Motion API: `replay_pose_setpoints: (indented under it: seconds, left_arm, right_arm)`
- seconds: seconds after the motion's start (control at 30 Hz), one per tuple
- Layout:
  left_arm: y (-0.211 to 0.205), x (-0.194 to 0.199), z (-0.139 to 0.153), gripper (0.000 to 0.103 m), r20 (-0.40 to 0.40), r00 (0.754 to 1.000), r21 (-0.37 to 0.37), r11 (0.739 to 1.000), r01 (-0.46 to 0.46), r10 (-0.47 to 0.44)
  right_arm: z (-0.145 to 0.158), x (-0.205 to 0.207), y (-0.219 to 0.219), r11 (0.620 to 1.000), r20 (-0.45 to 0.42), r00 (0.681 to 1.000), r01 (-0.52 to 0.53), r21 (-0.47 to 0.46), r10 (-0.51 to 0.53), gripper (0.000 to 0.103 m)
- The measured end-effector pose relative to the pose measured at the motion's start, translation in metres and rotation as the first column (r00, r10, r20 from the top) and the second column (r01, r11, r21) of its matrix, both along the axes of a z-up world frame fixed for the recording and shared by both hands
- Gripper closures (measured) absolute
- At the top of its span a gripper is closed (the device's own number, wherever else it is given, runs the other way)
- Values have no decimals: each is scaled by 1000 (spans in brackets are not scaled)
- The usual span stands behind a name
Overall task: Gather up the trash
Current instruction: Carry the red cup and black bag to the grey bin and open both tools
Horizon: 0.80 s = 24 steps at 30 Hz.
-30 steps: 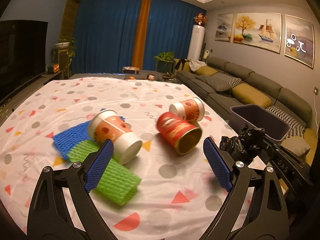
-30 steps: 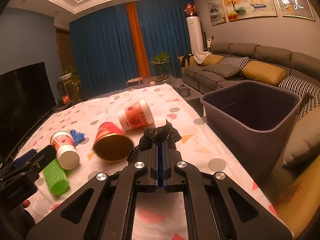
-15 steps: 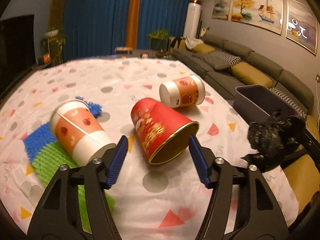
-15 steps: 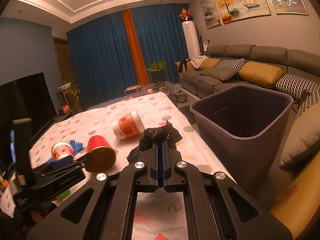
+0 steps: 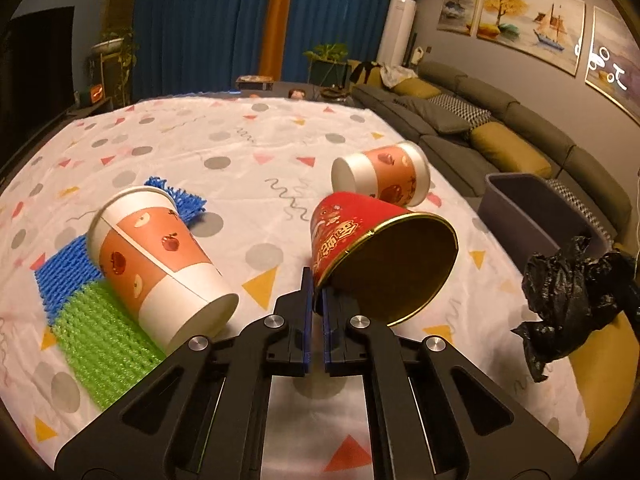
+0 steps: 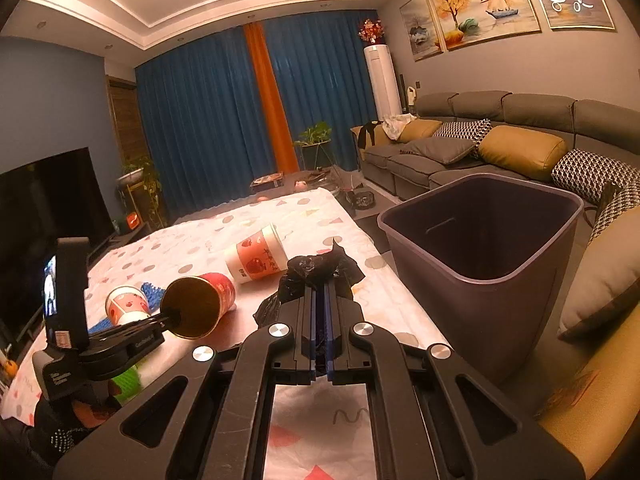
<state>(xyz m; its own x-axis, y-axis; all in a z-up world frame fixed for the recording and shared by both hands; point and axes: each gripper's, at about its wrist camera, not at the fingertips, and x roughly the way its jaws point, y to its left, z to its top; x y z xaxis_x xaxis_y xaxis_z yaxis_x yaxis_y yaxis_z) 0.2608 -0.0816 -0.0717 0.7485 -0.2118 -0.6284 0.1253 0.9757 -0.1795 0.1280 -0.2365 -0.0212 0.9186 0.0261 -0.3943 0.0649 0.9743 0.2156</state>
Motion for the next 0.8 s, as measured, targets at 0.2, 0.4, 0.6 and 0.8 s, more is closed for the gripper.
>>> replay_pose_setpoints:
  seconds: [0.2,0.4,0.6,0.8]
  left_arm:
    - [-2,-19,21,100,64,998,-31,999,21,-19]
    - [-17,-29,47,100,119,991,-48,996,74,-68]
    - [-51,-28,74,100,163,975,-64,985,162,-150]
    - [-94,-17,94,100,210,952,-58,969,238,-222]
  right_arm:
    - [5,-4,-5,1000,14,1000,12,-4,-12,99]
    - [16,-10,-16,999,38,998,45,-20,-45,99]
    - [33,-12,-36,992,89,990,112,-63,-106,99]
    - [50,-5,-76,970,138,967,229,-88,-215,99]
